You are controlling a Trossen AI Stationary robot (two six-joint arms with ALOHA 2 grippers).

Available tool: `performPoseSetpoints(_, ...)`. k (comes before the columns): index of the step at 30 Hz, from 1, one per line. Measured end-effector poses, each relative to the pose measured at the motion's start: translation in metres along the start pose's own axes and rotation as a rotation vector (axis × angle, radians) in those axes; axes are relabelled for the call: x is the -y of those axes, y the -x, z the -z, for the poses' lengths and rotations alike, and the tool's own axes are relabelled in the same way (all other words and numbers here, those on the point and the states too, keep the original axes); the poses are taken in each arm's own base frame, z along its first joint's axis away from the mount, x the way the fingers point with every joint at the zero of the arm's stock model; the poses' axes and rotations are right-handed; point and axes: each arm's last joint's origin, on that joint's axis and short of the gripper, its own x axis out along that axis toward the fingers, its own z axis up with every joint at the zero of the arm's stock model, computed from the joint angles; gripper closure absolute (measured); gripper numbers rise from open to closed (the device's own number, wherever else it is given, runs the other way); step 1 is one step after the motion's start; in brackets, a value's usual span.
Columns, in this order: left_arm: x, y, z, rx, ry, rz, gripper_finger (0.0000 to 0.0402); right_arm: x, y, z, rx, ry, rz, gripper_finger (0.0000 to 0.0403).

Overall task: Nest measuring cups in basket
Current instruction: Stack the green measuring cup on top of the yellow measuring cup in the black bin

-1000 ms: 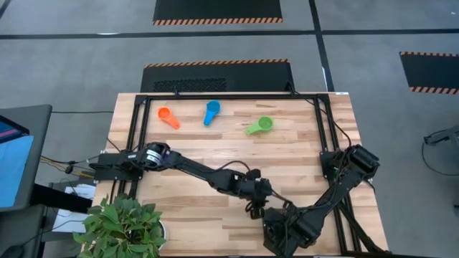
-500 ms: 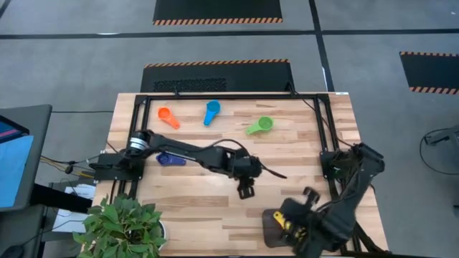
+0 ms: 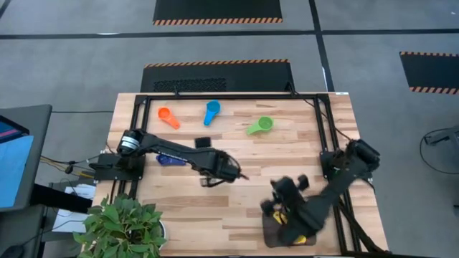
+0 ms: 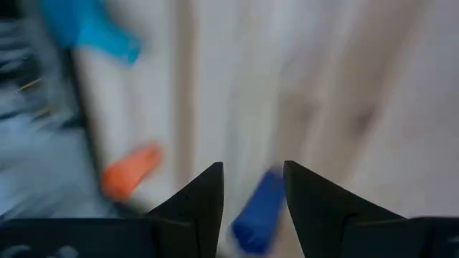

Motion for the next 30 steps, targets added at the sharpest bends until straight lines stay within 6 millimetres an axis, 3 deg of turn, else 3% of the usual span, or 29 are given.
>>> performPoseSetpoints(4, 0.002, -0.021, 0.018, -0.055, -0.017, -0.102, 0.0274, 0.008, -0.042, -0.022, 0.202, -0.114, 0.065, 0.0368)
performPoseSetpoints(8, -0.012, -0.037, 0.039, -0.110, 0.006, -0.123, 0.0301, 0.026, -0.076, -0.070, 0.210, -0.065, 0.207, 0.0368)
performPoseSetpoints(16, -0.078, -0.044, 0.072, -0.080, 0.302, -0.128, 0.0355, 0.089, -0.144, -0.167, -0.022, 0.098, 0.392, 0.0378)
performPoseSetpoints(19, -0.108, -0.039, 0.079, 0.014, 0.442, -0.089, 0.0361, 0.112, -0.167, -0.199, -0.096, 0.135, 0.319, 0.0373)
performPoseSetpoints(24, -0.149, -0.026, 0.085, 0.235, 0.640, -0.022, 0.0362, 0.153, -0.198, -0.245, -0.151, 0.149, 0.019, 0.0360)
performPoseSetpoints(30, -0.175, -0.016, 0.087, 0.412, 0.795, -0.011, 0.0362, 0.198, -0.223, -0.265, -0.202, 0.183, -0.187, 0.0357)
